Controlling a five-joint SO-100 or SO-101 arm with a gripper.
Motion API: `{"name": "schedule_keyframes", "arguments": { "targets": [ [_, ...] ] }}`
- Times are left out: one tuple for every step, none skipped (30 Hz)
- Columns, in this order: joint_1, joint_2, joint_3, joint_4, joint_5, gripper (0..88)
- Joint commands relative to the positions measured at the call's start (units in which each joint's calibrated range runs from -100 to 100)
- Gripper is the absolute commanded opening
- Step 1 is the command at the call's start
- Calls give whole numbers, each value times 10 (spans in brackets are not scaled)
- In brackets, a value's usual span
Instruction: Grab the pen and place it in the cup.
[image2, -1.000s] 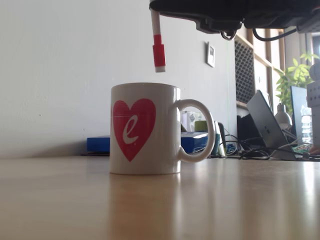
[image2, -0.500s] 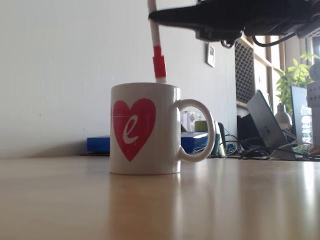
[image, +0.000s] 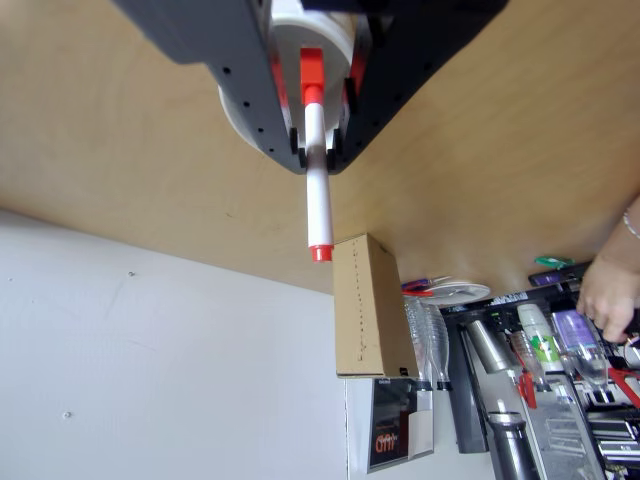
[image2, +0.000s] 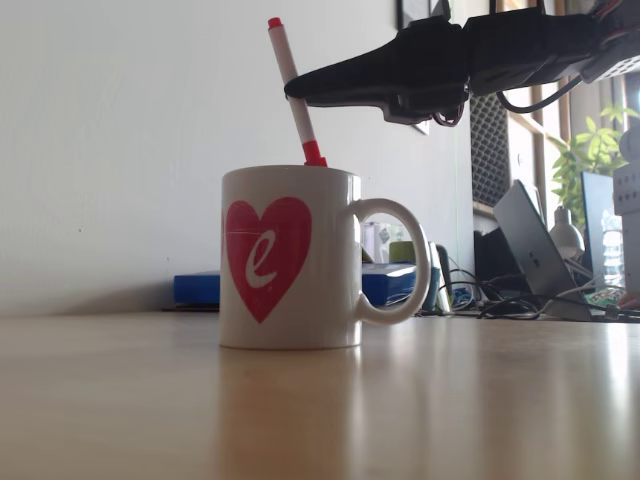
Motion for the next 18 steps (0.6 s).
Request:
{"name": "schedule_keyframes", "arguments": {
  "targets": [
    [8, 1, -21, -12, -4, 8],
    [8, 1, -19, -12, -4, 8],
    [8, 1, -19, -12, -1, 13],
    [8, 1, -19, -12, 1, 17],
    [8, 1, -19, -12, 2, 18],
    [8, 1, -19, -12, 2, 18],
    [8, 1, -19, -12, 2, 21],
    [8, 1, -19, -12, 2, 30],
    [8, 1, -19, -12, 2, 47],
    [8, 1, -19, -12, 2, 67],
    [8, 1, -19, -12, 1, 84],
    [8, 1, -19, -11, 0, 88],
    [8, 1, -19, -11, 0, 89],
    [8, 1, -19, -11, 1, 88],
    [8, 1, -19, -11, 1, 88],
    [8, 1, -19, -11, 1, 88],
    [8, 1, -19, -11, 1, 90],
    [8, 1, -19, -11, 1, 92]
  ]
}}
